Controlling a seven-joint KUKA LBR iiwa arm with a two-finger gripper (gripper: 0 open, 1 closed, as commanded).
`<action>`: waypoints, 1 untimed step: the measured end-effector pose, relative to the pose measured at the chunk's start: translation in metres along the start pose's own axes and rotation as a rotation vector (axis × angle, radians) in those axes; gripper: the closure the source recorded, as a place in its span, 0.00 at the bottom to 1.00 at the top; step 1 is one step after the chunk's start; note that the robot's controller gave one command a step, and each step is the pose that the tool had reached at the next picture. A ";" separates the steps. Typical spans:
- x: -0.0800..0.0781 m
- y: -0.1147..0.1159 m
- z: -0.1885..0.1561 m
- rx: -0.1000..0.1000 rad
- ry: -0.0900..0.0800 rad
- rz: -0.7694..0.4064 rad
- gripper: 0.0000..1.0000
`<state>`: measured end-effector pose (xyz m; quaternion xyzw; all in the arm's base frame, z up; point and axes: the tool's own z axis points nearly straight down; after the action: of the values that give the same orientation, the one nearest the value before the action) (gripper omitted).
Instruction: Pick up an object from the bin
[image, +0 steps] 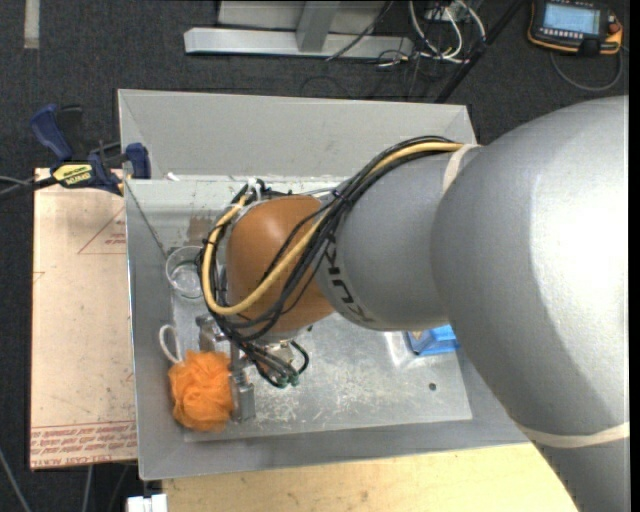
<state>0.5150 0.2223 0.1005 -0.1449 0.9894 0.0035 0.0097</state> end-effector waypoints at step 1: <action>-0.004 0.000 0.013 -0.002 -0.006 -0.068 0.00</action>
Offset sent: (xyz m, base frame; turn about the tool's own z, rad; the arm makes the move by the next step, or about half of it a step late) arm 0.0029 0.0087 -0.0154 -0.2308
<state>0.5188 0.2238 0.0871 -0.1785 0.9838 0.0046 0.0127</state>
